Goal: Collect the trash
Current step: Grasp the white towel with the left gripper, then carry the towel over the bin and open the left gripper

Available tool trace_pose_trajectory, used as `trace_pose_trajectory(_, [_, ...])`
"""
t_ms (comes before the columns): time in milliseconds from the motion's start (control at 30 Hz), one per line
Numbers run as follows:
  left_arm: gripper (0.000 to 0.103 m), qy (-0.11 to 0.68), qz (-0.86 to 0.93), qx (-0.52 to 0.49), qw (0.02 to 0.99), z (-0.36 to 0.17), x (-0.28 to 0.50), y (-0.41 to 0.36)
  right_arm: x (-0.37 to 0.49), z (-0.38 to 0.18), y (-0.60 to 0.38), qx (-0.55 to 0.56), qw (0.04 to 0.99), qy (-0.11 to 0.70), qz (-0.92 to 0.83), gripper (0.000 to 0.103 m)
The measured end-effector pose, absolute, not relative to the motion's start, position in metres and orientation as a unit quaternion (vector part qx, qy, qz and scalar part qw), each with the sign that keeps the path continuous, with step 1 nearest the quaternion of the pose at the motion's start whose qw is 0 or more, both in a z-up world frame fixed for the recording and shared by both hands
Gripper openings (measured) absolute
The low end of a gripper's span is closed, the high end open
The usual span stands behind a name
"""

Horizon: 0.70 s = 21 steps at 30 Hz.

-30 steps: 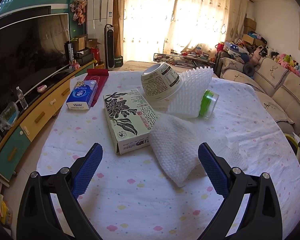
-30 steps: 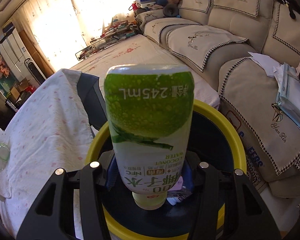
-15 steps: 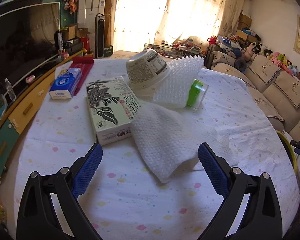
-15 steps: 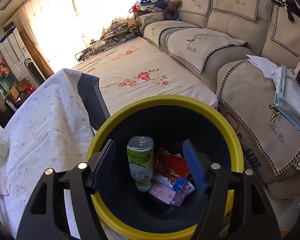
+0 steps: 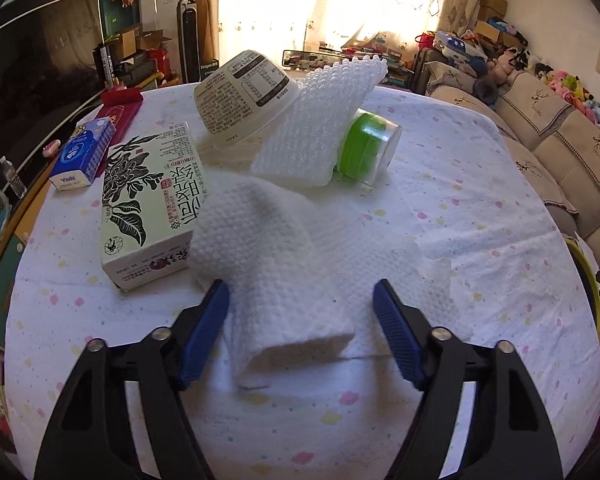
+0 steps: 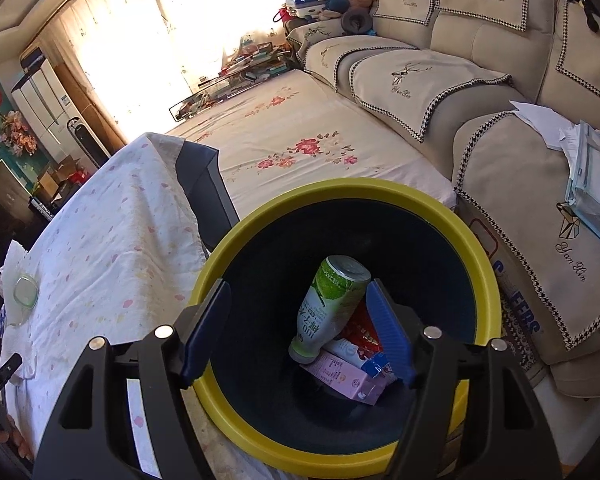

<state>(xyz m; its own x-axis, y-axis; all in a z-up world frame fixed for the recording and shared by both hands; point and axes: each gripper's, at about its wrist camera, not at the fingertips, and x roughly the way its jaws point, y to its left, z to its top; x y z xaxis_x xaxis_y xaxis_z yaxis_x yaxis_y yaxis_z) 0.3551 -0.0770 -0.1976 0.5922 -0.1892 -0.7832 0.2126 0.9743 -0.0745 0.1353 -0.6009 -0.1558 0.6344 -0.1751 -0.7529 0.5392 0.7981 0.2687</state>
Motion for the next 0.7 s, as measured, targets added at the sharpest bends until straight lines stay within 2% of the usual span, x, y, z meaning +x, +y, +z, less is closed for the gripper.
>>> trace_pose_trajectory(67, [0.036,0.439,-0.110,0.009,0.892,-0.197,0.356,-0.076,0.134,-0.158,-0.602,0.247,0.870,0.376,-0.201,0.067])
trace_pose_trajectory(100, [0.030,0.441,-0.110,0.006,0.891,-0.196,0.356,-0.074,0.134,-0.158,-0.602,0.249,0.870,0.376,-0.200,0.067])
trace_pose_trajectory(167, [0.007,0.446,-0.116,-0.007,0.887,-0.194,0.356,-0.072,0.131,-0.159,-0.604,0.254,0.870,0.375,-0.196,0.067])
trace_pose_trajectory(433, [0.005,0.427,-0.154,0.007,0.891,-0.166,0.314,-0.097,0.113,-0.151,-0.609,0.264,0.876,0.358,-0.186,0.067])
trace_pose_trajectory(700, [0.005,0.388,-0.244,0.033,0.888,-0.116,0.265,-0.167,0.091,-0.139,-0.623,0.274,0.883,0.333,-0.183,0.068])
